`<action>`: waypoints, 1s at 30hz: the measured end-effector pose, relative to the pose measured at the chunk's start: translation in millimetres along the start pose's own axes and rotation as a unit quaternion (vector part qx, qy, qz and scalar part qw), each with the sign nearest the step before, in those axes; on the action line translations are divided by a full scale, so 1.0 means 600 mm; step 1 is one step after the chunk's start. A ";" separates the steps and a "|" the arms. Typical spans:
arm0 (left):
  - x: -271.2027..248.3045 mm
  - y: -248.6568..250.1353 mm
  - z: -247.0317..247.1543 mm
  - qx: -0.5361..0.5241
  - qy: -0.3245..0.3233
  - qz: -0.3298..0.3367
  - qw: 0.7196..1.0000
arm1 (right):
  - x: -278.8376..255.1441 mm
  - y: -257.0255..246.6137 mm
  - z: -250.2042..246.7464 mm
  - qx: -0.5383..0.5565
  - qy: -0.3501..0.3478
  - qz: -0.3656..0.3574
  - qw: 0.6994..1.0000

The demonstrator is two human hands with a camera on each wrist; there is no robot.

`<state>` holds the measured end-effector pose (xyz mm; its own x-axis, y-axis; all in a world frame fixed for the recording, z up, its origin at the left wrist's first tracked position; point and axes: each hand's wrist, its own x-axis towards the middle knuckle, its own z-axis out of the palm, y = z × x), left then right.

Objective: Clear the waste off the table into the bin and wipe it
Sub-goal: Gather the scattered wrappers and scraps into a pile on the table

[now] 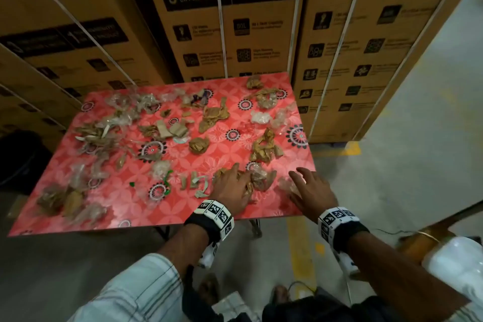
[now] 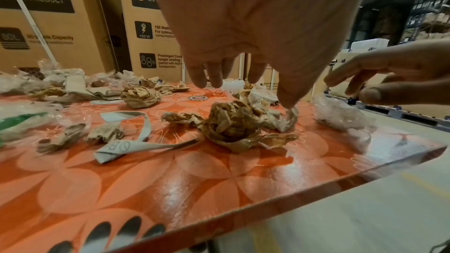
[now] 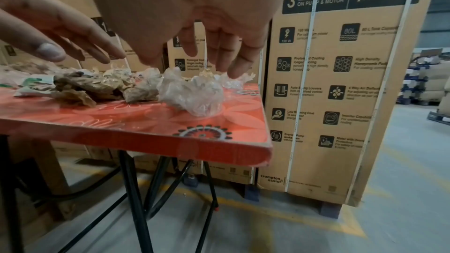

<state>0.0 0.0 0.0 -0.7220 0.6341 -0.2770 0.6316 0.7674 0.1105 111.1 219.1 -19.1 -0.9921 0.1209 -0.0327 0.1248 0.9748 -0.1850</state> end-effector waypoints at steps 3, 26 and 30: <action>0.003 -0.009 0.007 -0.007 0.000 -0.038 0.999 | 0.011 -0.007 0.008 0.005 -0.053 0.010 0.999; 0.025 -0.011 0.059 -0.106 0.036 -0.069 0.991 | 0.080 -0.017 0.006 0.100 0.045 0.027 0.994; 0.035 -0.008 0.070 -0.146 0.025 -0.072 0.986 | 0.113 -0.045 0.015 0.130 -0.011 0.040 0.991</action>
<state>-6.5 5.8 -46.3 -0.8160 0.5146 -0.2634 0.4183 0.8401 0.3453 40.4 199.6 -25.0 -0.9788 0.1895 -0.0781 0.2046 0.8802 -0.4282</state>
